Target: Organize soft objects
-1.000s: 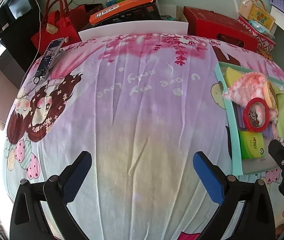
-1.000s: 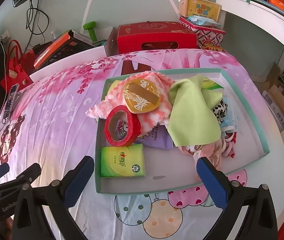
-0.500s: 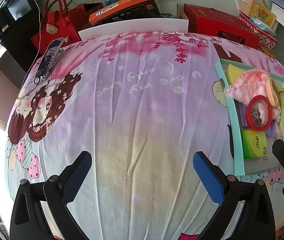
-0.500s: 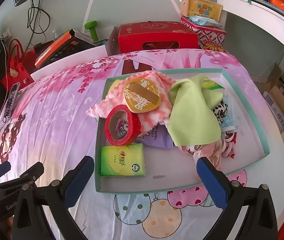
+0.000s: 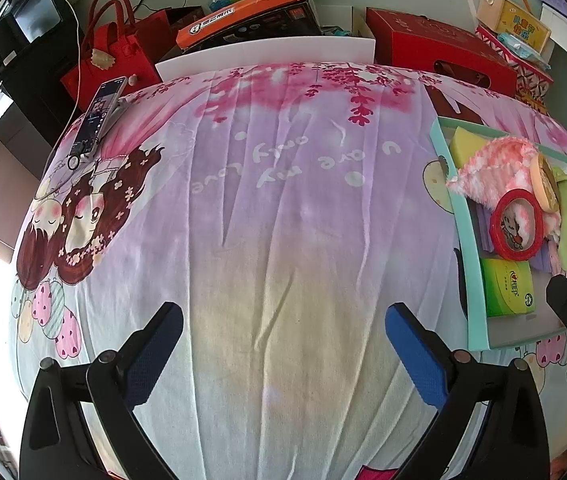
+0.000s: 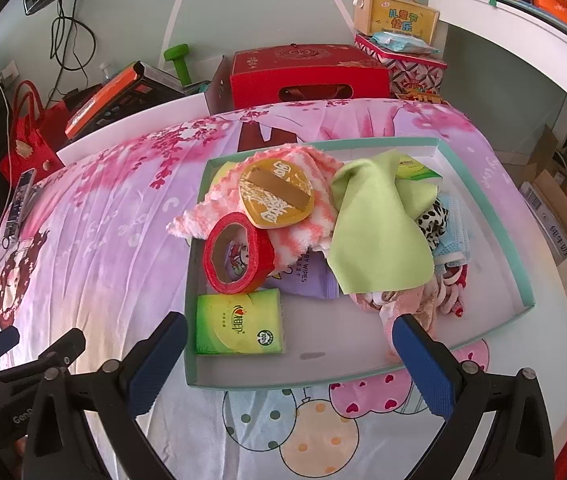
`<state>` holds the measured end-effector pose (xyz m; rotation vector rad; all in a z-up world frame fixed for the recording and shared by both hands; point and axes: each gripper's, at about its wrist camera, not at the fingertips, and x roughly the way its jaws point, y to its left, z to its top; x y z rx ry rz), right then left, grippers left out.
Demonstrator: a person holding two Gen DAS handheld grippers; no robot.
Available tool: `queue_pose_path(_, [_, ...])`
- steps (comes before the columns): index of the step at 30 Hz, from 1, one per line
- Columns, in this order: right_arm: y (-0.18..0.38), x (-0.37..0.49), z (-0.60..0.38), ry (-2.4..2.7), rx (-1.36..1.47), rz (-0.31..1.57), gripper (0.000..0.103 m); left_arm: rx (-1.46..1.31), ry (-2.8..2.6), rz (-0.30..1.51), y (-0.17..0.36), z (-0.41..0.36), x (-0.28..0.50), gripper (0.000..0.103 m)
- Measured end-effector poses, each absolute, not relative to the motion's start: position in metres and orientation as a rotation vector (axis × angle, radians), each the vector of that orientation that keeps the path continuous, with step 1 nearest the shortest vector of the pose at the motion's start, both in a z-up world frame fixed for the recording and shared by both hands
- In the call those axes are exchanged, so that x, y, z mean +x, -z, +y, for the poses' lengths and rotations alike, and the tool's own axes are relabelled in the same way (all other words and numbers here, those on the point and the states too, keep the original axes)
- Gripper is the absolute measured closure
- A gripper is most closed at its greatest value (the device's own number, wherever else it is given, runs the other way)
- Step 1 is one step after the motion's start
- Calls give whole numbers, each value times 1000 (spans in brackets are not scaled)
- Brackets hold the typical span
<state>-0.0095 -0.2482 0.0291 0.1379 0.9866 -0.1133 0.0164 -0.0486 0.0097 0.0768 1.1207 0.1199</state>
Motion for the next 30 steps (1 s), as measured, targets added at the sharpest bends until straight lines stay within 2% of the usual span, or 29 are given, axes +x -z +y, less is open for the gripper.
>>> queue_pose_path(30, [-34,-11,-254,143,139,958,0,112,-104,1084,-14,-57,11,2])
